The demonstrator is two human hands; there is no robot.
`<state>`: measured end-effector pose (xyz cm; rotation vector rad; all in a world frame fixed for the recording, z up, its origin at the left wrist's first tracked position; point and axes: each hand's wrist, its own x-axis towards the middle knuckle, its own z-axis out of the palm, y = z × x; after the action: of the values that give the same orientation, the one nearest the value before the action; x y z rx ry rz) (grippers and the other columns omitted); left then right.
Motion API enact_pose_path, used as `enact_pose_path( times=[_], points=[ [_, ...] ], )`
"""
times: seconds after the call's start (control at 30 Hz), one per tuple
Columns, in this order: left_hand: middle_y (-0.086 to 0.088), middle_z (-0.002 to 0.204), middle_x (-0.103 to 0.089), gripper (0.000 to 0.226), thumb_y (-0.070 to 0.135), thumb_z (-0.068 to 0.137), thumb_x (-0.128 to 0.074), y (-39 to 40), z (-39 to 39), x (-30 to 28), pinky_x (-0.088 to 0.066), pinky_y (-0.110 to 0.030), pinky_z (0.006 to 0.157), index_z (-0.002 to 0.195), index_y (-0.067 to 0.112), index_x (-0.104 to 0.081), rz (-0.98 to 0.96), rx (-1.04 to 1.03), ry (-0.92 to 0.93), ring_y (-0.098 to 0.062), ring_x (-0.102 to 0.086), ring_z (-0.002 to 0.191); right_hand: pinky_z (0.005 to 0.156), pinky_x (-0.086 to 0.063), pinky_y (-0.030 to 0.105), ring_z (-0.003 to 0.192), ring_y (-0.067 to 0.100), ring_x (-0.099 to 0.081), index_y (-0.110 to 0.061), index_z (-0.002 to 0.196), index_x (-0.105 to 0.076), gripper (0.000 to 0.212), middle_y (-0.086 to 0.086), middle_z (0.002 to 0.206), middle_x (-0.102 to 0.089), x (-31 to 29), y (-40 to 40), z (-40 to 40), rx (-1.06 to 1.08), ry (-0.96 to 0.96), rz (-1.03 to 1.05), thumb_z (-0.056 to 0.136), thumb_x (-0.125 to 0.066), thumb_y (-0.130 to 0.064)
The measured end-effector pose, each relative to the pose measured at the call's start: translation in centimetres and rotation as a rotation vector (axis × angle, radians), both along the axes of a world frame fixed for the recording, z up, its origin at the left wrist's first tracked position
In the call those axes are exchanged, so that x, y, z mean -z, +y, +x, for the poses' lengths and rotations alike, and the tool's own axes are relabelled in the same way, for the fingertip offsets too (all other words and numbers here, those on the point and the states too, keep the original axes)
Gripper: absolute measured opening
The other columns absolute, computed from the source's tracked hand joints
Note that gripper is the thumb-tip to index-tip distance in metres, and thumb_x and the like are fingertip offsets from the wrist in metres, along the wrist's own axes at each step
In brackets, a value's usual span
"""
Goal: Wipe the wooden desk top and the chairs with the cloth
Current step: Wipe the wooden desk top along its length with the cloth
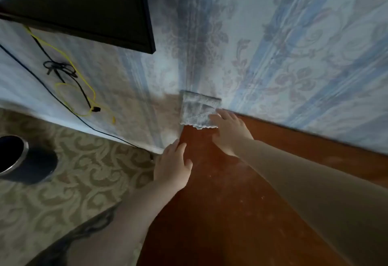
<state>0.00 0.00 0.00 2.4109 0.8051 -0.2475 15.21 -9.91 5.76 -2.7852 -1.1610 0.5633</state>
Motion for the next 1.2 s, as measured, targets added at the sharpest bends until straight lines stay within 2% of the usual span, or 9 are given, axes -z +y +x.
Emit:
enact_pose_path(
  times=[0.1, 0.2, 0.33, 0.5, 0.63, 0.73, 0.9, 1.07, 1.2],
  points=[
    [0.008, 0.16, -0.014, 0.056, 0.034, 0.099, -0.043, 0.4, -0.4, 1.1, -0.02, -0.039, 0.118, 0.151, 0.025, -0.024, 0.016, 0.009, -0.033, -0.011, -0.013, 0.146, 0.118, -0.007, 0.041, 0.148, 0.021, 0.001, -0.03, 0.152, -0.019, 0.062, -0.002, 0.162, -0.001, 1.3, 3.1, 2.0, -0.121, -0.108, -0.001, 0.098, -0.048, -0.025],
    [0.01, 0.159, -0.016, 0.054, 0.035, 0.098, -0.043, 0.4, -0.6, 1.8, -0.021, -0.04, 0.118, 0.15, 0.028, -0.027, 0.026, 0.014, -0.055, -0.01, -0.013, 0.146, 0.118, -0.004, 0.053, 0.148, 0.023, 0.008, -0.034, 0.153, -0.012, 0.064, -0.001, 0.162, 0.007, 3.1, 5.7, 2.9, -0.303, -0.18, -0.139, 0.098, -0.044, -0.044],
    [0.011, 0.159, -0.014, 0.053, 0.037, 0.098, -0.041, 0.0, -0.5, 1.9, -0.021, -0.04, 0.118, 0.149, 0.029, -0.028, 0.043, -0.019, -0.067, -0.009, -0.014, 0.146, 0.113, -0.004, 0.064, 0.148, 0.02, 0.011, -0.041, 0.151, -0.009, 0.066, -0.001, 0.162, 0.007, 5.1, 6.3, 3.8, -0.253, -0.099, -0.217, 0.095, -0.041, -0.057],
    [0.017, 0.16, 0.0, 0.056, 0.039, 0.1, -0.036, -1.0, -1.6, 2.7, -0.026, -0.039, 0.116, 0.152, 0.035, -0.015, 0.032, -0.02, -0.095, -0.007, -0.009, 0.146, 0.111, -0.025, 0.048, 0.142, 0.023, -0.017, -0.036, 0.134, -0.038, 0.038, 0.0, 0.152, -0.025, 6.2, 5.9, 3.8, -0.184, -0.114, 0.074, 0.097, -0.049, -0.037],
    [0.015, 0.16, -0.001, 0.054, 0.04, 0.1, -0.027, -1.8, -2.9, 3.3, -0.007, -0.037, 0.121, 0.152, 0.033, -0.015, 0.103, -0.044, -0.135, -0.004, 0.0, 0.147, 0.092, -0.04, 0.038, 0.129, 0.024, -0.032, -0.032, 0.122, -0.046, 0.03, -0.002, 0.134, -0.038, 5.2, 4.6, 3.8, -0.189, -0.086, 0.071, 0.096, -0.05, -0.018],
    [0.01, 0.16, -0.011, 0.058, 0.043, 0.097, -0.017, -2.8, -4.7, 3.8, -0.01, -0.04, 0.121, 0.152, 0.027, -0.02, 0.174, -0.073, -0.191, -0.005, -0.004, 0.147, 0.094, -0.039, 0.039, 0.126, 0.023, -0.038, -0.031, 0.124, -0.045, 0.03, -0.004, 0.137, -0.04, 4.3, 1.5, 4.1, -0.252, -0.036, -0.044, 0.096, -0.051, -0.022],
    [0.006, 0.159, -0.021, 0.058, 0.043, 0.096, -0.019, -3.8, -4.3, 4.3, -0.007, -0.038, 0.12, 0.151, 0.025, -0.025, 0.267, -0.128, -0.154, -0.01, -0.011, 0.147, 0.095, -0.025, 0.035, 0.103, 0.02, -0.058, -0.03, 0.118, -0.045, 0.025, -0.007, 0.11, -0.062, 4.9, -2.6, 5.8, 0.104, -0.168, 0.001, 0.094, -0.049, -0.039],
    [0.003, 0.159, -0.021, 0.055, 0.039, 0.097, -0.032, -4.2, -0.2, 4.1, -0.008, -0.04, 0.12, 0.15, 0.023, -0.028, 0.288, -0.135, -0.106, -0.016, -0.014, 0.147, 0.094, -0.036, 0.043, 0.121, 0.027, -0.038, -0.025, 0.125, -0.051, 0.04, 0.005, 0.128, -0.044, 7.0, 0.9, 2.8, 0.479, -0.169, 0.174, 0.089, -0.056, -0.043],
    [0.003, 0.156, -0.028, 0.055, 0.042, 0.095, -0.031, -4.2, 0.7, 4.2, -0.018, -0.043, 0.118, 0.146, 0.023, -0.034, 0.321, -0.147, -0.103, -0.018, -0.022, 0.144, 0.107, -0.025, 0.046, 0.136, 0.024, -0.025, -0.023, 0.121, -0.049, 0.037, 0.001, 0.141, -0.038, 9.0, -1.3, 0.3, 0.254, -0.2, 0.262, 0.088, -0.057, -0.038]
  ],
)
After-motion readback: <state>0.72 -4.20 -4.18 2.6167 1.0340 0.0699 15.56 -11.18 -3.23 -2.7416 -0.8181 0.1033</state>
